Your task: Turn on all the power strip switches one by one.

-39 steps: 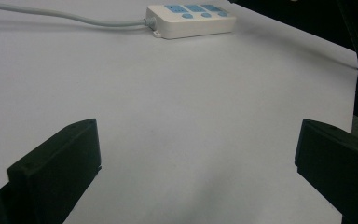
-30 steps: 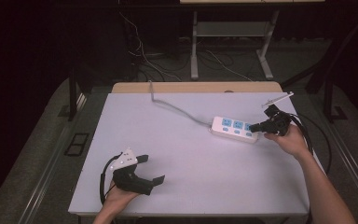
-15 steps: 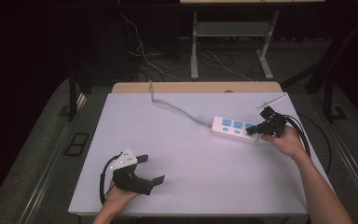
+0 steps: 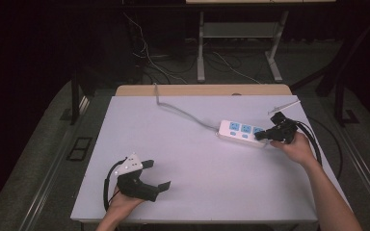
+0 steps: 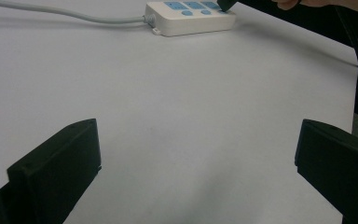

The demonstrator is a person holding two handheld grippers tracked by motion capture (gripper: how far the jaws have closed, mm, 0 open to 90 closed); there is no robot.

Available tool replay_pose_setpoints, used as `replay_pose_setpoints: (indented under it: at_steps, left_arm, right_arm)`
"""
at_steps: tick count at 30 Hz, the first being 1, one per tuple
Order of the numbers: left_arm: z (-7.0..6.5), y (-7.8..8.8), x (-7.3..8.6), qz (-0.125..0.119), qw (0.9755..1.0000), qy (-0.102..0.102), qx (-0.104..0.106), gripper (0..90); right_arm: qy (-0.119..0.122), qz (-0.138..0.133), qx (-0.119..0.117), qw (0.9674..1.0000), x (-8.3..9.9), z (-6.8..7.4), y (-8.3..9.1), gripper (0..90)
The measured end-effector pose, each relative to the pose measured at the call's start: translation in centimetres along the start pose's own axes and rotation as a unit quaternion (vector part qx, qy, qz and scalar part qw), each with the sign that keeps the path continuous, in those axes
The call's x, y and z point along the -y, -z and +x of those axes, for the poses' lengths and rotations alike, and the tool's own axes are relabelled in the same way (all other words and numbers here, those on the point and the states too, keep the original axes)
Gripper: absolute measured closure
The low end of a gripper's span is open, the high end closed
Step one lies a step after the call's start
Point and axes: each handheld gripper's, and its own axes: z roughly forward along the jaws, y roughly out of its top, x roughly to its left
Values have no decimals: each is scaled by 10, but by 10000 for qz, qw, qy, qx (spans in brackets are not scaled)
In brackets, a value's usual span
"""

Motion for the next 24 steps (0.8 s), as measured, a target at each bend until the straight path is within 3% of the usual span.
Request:
replay_pose_setpoints:
  at_steps: [11,17,20,23,24]
  left_arm:
    - [-1,0,0,5,10000,34,-41,0]
    - [-3,-2,0,30,10000,20,-29,0]
    - [-4,-2,0,34,10000,-15,-16,0]
    - [-4,-1,0,13,10000,-13,-17,0]
    - [-4,-1,0,10,10000,-3,-17,0]
  right_arm:
    - [-191,-129,-187,9996,5,-6,-1,900]
    - [-119,-198,-11,9997,7,-1,-2,900]
    - [-153,-144,-10,9998,7,0,-1,900]
    - [-74,-79,143,9998,9,0,1,900]
    - [-160,-153,77,9997,11,-1,2,900]
